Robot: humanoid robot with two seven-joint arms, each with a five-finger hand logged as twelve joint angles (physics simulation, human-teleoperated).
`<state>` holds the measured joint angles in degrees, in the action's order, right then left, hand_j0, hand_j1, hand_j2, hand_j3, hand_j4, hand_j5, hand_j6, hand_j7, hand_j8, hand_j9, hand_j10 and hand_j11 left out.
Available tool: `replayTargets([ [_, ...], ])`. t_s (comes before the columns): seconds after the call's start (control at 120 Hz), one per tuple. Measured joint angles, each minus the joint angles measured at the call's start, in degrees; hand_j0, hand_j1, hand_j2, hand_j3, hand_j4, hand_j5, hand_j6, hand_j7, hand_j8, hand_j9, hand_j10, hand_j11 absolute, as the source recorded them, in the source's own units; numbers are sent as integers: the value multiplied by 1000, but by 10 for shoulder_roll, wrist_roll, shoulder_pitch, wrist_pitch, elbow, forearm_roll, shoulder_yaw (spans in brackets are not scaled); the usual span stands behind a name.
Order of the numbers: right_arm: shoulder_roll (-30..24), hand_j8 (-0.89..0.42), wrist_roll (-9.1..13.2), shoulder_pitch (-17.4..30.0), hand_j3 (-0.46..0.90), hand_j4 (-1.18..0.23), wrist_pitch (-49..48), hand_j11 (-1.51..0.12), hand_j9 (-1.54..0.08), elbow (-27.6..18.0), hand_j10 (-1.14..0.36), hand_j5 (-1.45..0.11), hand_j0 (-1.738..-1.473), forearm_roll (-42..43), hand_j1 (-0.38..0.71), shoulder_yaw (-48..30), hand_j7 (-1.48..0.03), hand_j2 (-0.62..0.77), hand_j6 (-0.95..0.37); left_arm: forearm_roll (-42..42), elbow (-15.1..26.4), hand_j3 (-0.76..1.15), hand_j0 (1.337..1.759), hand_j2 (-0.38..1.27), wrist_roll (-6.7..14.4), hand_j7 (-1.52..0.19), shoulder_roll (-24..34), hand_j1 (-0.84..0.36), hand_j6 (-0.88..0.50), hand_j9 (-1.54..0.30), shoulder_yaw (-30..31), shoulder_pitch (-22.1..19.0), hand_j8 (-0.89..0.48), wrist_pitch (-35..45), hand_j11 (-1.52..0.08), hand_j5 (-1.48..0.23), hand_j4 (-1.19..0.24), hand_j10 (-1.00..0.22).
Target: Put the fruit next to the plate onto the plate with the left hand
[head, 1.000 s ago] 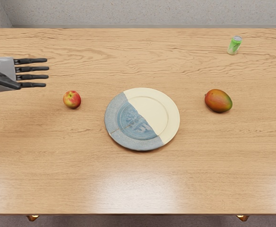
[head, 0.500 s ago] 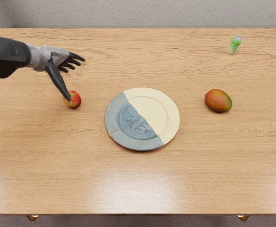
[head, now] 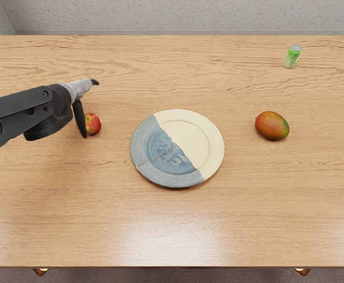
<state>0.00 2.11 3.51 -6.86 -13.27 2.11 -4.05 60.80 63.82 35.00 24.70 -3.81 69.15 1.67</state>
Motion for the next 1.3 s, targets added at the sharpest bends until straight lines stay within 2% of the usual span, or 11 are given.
replayTargets([
  [0.2,0,-15,0,0,0,-15,0,-20,-20,0,-15,-20,-1658,0,-331,0,-20,-3,-15,2,-1,0,1658,18,0,-104,-18,255,-84,-103,23,-4,-84,24,-103,-104,-83,-82],
  [0.375,0,-15,0,0,0,-15,0,-20,-20,0,-15,-20,-1658,0,-331,0,-20,-3,-15,2,-2,0,1658,35,0,-210,-23,157,-167,-210,54,-4,-166,57,-210,-211,-165,-165],
  [0.658,0,-15,0,0,0,-15,0,-20,-20,0,-15,-20,-1658,0,-331,0,-20,-3,-15,2,-3,0,1658,63,0,-391,-23,-9,-305,-391,64,-15,-305,102,-391,-391,-304,-303],
  [0.9,0,-15,0,0,0,-15,0,-20,-20,0,-15,-20,-1658,0,-331,0,-20,-3,-15,2,-3,0,1658,88,0,-505,-30,-107,-391,-505,80,-24,-391,144,-505,-505,-390,-390],
  [1.042,0,-15,0,0,0,-15,0,-20,-20,0,-15,-20,-1658,0,-331,0,-20,-3,-15,-4,-3,0,1658,148,0,-653,-31,-225,-502,-653,79,-24,-500,147,-653,-653,-501,-501],
  [1.167,0,-15,0,0,0,-15,0,-20,-20,0,-15,-20,-1658,0,-331,0,-20,-3,-15,-5,-3,0,1655,231,0,-775,-38,-248,-526,-782,79,-23,-483,148,-780,-764,-606,-596],
  [1.3,0,-15,0,0,0,-15,0,-20,-20,0,-15,-20,-1658,0,-331,0,-20,-3,-15,-8,-3,0,1654,283,0,-879,-38,-284,-458,-876,78,-19,-419,146,-876,-870,-661,-629],
])
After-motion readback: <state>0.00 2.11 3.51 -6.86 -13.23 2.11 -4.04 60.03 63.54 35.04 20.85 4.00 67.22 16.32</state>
